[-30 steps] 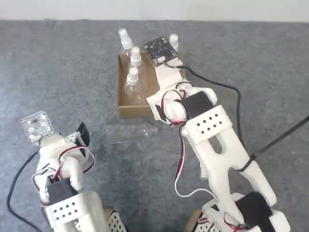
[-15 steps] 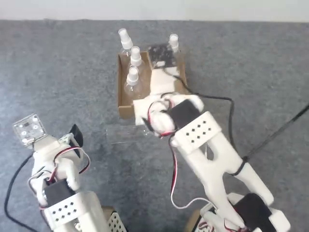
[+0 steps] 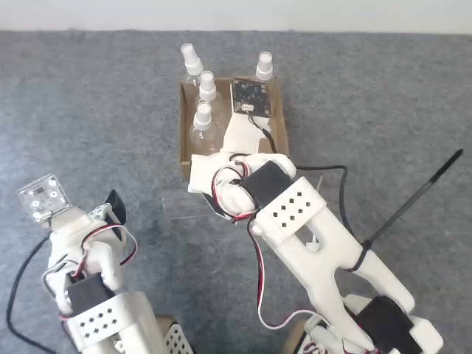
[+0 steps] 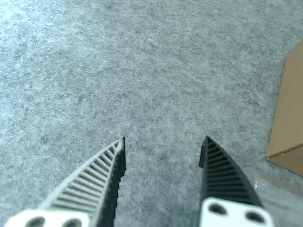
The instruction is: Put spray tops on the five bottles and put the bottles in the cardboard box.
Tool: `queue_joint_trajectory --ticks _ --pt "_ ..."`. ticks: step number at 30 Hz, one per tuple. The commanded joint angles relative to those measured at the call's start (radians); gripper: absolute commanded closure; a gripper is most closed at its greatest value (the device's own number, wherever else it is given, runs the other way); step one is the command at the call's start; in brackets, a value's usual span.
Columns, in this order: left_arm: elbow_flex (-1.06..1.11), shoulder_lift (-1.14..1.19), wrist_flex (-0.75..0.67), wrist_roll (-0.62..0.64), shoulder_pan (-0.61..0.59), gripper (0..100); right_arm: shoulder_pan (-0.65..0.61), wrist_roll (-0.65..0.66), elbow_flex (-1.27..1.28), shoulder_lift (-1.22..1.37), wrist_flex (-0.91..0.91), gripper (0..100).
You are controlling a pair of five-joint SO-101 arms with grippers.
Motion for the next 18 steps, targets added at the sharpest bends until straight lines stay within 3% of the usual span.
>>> queue_joint_trajectory --ticks 1,4,8,12,18 --pt "-0.033 -0.012 -0.005 -0.006 0.005 76 -0.001 -0.020 -0.017 -0.062 -0.021 85.3" --pt "-0.035 -0.012 -0.005 -0.011 0.008 76 0.001 -0.018 -0.015 -0.110 -0.016 85.3" --pt "-0.041 -0.006 -0.003 -0.112 0.009 76 0.047 -0.017 0.003 -0.217 -0.015 85.3" --pt "-0.042 -0.005 -0.002 -0.115 0.009 76 0.097 0.044 0.025 -0.278 -0.022 85.3" --pt "-0.044 -0.006 0.002 -0.103 0.000 76 0.067 0.060 0.044 -0.283 -0.024 85.4"
